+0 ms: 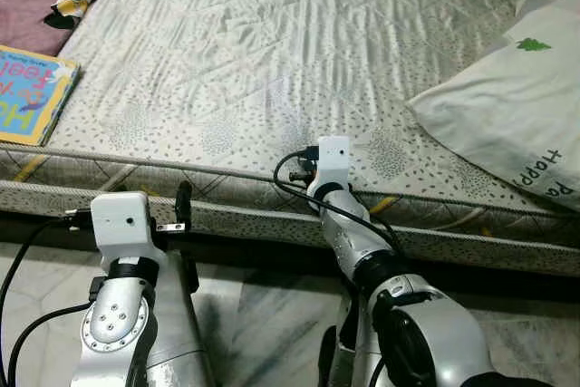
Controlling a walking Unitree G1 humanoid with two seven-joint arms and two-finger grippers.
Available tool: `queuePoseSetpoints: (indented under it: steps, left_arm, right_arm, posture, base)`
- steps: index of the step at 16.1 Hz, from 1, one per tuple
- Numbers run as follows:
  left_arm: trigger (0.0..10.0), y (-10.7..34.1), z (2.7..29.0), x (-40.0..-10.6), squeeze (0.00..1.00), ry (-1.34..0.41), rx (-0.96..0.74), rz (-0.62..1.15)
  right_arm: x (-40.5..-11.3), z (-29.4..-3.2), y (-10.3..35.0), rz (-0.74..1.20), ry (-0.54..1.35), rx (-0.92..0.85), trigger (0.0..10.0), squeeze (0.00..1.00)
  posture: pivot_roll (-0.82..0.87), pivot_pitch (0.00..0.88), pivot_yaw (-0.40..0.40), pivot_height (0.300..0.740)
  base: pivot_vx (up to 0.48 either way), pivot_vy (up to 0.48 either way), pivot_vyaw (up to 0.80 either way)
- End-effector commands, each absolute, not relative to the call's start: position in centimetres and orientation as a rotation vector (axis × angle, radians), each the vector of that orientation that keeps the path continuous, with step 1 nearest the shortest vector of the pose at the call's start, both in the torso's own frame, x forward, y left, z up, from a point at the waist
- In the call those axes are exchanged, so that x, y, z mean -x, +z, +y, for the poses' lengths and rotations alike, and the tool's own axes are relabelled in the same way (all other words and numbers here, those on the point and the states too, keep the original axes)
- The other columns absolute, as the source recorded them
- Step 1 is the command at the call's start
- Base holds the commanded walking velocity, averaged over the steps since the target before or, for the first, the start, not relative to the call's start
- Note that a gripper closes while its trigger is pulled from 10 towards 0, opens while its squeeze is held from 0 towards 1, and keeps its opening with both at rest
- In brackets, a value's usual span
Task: Clean up the room
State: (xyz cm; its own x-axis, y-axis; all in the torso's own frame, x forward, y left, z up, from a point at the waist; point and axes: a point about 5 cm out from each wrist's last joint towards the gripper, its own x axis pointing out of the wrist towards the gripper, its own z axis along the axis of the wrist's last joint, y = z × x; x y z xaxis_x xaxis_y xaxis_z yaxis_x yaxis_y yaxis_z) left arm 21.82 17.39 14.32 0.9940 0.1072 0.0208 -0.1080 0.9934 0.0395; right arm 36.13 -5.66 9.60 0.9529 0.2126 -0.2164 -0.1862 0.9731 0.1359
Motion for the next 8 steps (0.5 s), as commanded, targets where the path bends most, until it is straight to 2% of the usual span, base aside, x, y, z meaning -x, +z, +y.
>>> queuePoseSetpoints:
  steps: [1, 4, 8]
  left_arm:
    - [10.0, 14.0, 17.3, -21.9, 0.00, 0.115, -0.040, -0.012]
    - [10.0, 13.8, 17.2, -22.5, 0.00, 0.101, -0.037, -0.029]
    - [10.0, 13.6, 16.6, -23.3, 0.00, -0.003, -0.048, -0.048]
  right_arm:
    - [-34.5, -6.9, 5.9, 0.413, 0.161, -0.139, 0.0, 0.00]
    - [-35.1, -7.2, 7.1, 0.342, 0.195, -0.205, 0.0, 0.00]
    - [-35.2, -9.5, 9.7, 0.135, 0.228, -0.249, 0.0, 0.00]
  posture:
    - [0.13, 0.156, -0.071, 0.471]
    - [0.10, 0.108, -0.064, 0.471]
    - [0.06, 0.047, -0.047, 0.471]
  base:
    - [0.000, 0.000, 0.00]
    - [0.000, 0.000, 0.00]
    - [0.000, 0.000, 0.00]
